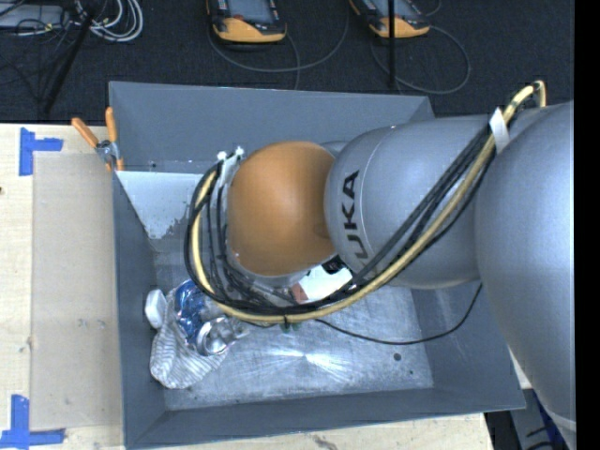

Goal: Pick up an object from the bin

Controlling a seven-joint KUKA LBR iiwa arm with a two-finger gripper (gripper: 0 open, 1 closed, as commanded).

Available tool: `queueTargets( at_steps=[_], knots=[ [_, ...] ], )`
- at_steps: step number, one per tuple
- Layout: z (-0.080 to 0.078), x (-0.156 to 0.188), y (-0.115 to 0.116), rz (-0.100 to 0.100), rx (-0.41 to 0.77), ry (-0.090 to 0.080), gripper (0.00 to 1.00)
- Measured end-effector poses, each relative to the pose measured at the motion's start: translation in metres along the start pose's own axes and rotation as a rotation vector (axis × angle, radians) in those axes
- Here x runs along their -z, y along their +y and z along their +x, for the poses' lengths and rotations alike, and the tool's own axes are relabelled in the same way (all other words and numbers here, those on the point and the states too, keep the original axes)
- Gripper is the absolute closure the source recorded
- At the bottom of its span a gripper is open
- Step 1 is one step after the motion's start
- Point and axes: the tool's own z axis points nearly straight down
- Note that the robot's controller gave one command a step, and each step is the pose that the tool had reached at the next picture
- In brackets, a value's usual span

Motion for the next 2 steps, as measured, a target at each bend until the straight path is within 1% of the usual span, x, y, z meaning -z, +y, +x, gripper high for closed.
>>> queueTargets(
  at_steps=[1,2],
  knots=[
    [-0.0668,-0.0758,-0.0483,-0.012,0.075,-0.015,1.0],
    [-0.0668,-0.0759,-0.0484,-0.012,0.074,-0.015,1.0]
  ],
)
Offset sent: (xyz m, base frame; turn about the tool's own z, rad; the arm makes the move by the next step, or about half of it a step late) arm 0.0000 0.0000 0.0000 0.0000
